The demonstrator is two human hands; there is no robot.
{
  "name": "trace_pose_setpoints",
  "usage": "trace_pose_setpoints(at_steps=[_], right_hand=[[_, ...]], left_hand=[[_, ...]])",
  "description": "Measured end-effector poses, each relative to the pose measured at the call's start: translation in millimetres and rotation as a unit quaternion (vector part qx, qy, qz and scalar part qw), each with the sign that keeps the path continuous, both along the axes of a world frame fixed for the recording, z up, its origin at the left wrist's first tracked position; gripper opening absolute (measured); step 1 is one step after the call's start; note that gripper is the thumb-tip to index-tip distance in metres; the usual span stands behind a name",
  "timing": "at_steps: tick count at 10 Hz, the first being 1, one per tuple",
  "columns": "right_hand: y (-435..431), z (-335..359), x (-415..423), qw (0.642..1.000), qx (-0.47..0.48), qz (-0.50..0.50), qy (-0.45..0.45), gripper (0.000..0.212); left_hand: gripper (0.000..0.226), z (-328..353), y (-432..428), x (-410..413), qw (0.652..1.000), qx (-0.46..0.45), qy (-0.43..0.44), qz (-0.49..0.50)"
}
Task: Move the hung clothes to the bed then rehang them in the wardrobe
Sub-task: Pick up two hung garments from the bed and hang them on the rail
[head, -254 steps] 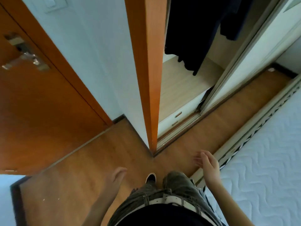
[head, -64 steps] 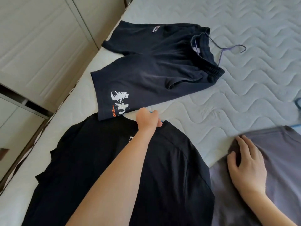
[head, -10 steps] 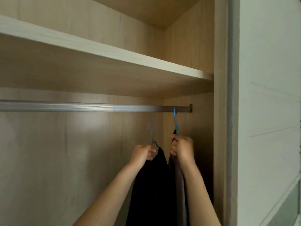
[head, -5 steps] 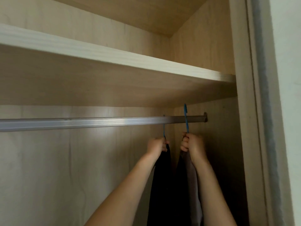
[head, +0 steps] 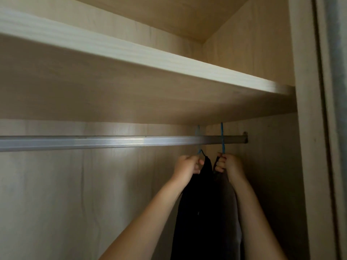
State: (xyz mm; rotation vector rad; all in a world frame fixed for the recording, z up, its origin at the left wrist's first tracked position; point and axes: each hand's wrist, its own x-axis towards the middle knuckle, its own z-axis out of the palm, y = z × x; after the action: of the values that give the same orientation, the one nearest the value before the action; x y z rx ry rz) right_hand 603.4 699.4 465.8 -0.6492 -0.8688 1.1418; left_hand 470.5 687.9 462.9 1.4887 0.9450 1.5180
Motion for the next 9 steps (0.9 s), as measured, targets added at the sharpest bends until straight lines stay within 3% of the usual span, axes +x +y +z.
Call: trace_pose_setpoints(at_steps=[2,5,6,7,8,9], right_hand=[[4.8,-15.0,12.8,0.997,0.003,-0.042,-0.059,0.034],[51.5,-25.2,25.0,0.997,-0.078,0.011,-0.016,0.045],[59.9,-29.1,38.9,0.996,0.012,0.080,-0.043,0.061],[52.3,-25.7,50.3,0.994,-0.034,0.049,-0.097,0.048],[41.3,-21.2,48.5,0.989,-0.056,-0.056,-0.122,0.034],[42.7,-13.7,39.1,0.986,-0.122,-0.047,-0.105,0.041]], left_hand=[[0.040,-28.3,0.9,-10.3,0.999,-0.019,0.027,-0.006],[0.041,-12.2,5.7,-1.3,0.993,-0.033,0.111,0.010],[0.035,-6.3,6.2,5.0,0.991,-0.059,0.122,0.010],[0.034,-2.1,5.2,12.8,0.989,-0.076,0.128,0.004],[0.036,-2.0,2.1,16.8,0.989,-0.076,0.124,-0.002],[0.032,-5.7,1.7,14.9,0.992,-0.063,0.111,-0.006]])
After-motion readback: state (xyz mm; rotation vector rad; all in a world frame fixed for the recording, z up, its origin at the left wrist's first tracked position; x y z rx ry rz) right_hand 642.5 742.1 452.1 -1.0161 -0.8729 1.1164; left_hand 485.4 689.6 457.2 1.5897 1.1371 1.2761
